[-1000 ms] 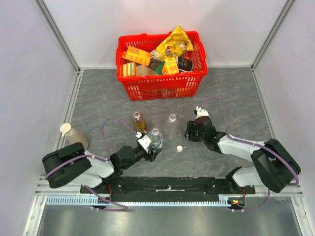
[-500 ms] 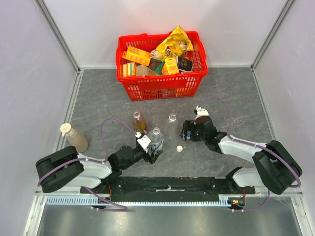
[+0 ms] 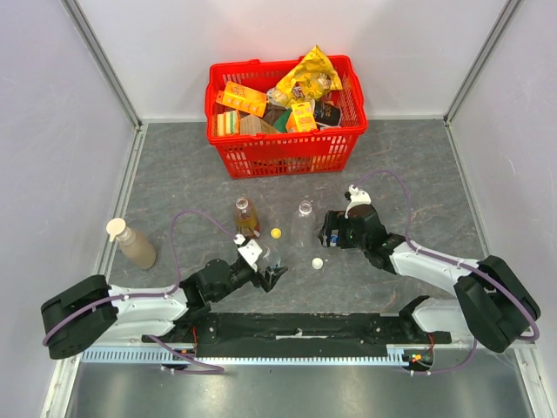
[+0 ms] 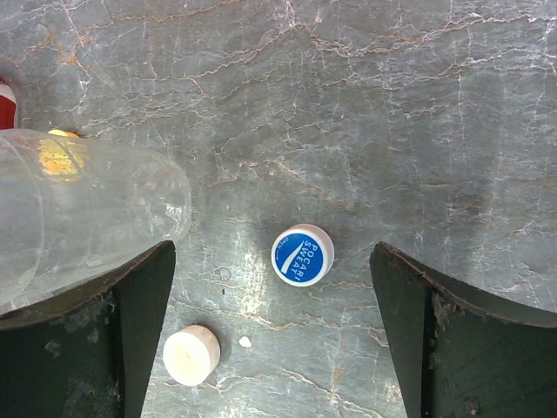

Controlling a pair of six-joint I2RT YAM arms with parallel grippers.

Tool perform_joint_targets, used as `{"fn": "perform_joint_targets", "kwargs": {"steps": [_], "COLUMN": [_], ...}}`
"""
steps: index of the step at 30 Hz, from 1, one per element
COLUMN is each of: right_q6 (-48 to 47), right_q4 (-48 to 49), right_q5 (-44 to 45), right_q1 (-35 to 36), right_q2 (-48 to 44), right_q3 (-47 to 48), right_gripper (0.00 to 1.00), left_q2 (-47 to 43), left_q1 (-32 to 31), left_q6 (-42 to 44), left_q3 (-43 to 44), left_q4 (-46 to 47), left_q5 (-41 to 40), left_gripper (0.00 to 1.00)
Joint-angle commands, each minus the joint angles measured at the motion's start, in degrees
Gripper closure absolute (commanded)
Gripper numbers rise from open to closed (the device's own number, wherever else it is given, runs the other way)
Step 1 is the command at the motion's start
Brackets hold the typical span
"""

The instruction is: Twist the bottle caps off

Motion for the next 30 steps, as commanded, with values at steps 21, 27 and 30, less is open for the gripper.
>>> {"fn": "perform_joint_targets", "kwargs": {"steps": [21,27,30], "right_q6": [0.24,0.41,0.59], "right_q4": [-1.78,-2.3,-2.57], "right_q5": [-0.62,-0.79,-0.88], "right_q1": [-0.33,-0.33,-0.33], "right_q2": [-4.74,-6.85,-7.99], "right_q3": [1.83,2.44,2.53], "right_gripper": [0.02,0.02,0.02], "left_q2": [-30.98,-31.07,-29.58], "left_q1": [-1.34,-1.52,-1.43], "left_q6": [-3.13,-4.78,-7.34], "left_q3": [16.74,25.44,28.61], "left_q4": [-39.66,-46.79,-48.29], "left_q5": [-2.24,-3.28,-5.04], "left_gripper": [0.03,0.0,0.0]}}
